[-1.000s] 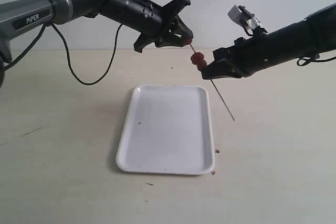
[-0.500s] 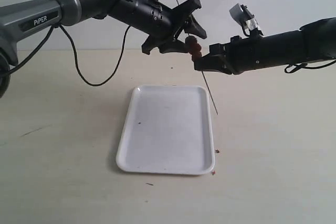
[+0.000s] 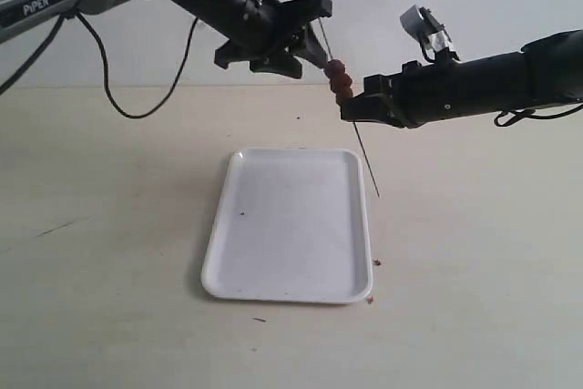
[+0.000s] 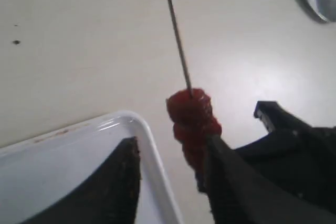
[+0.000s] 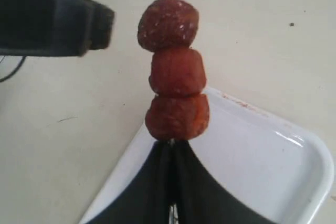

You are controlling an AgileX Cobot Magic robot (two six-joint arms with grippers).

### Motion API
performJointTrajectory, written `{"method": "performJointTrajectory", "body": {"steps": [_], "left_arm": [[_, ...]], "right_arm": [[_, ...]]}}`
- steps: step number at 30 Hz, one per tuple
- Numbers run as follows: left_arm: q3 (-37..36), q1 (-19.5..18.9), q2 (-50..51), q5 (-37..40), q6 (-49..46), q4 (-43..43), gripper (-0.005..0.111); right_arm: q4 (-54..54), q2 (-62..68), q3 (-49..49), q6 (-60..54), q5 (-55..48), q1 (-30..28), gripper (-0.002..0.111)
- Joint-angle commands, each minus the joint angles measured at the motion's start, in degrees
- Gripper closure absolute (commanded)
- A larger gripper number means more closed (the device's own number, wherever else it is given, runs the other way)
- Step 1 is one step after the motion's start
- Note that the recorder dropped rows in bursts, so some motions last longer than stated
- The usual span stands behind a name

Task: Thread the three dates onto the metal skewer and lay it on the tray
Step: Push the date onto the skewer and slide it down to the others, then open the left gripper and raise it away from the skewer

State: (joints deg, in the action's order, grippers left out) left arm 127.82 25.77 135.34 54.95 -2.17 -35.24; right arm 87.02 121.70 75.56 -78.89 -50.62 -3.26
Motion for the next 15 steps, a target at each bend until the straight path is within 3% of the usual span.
{"method": "performJointTrajectory", "body": {"steps": [1, 2, 7, 15], "left_arm": [[0.1, -0.6, -3.1, 8.7, -0.7, 10.3, 0.101], [0.1, -0.6, -3.5, 10.6, -0.7, 12.6, 0.107], [-2.2, 0.8, -5.8, 13.6, -0.9, 20.2, 0.107], [-15.5, 2.3, -13.3, 2.1, -8.9, 17.2, 0.107]], "right_arm": [[0.3, -0.3, 0.3, -0.6, 0.0, -0.1, 0.108], [0.2, -0.3, 0.3, -0.6, 0.0, -0.1, 0.108], [0.2, -0.3, 0.3, -0.6, 0.2, -0.1, 0.108], [-0.1, -0.3, 0.3, -0.6, 0.3, -0.1, 0.108]]}}
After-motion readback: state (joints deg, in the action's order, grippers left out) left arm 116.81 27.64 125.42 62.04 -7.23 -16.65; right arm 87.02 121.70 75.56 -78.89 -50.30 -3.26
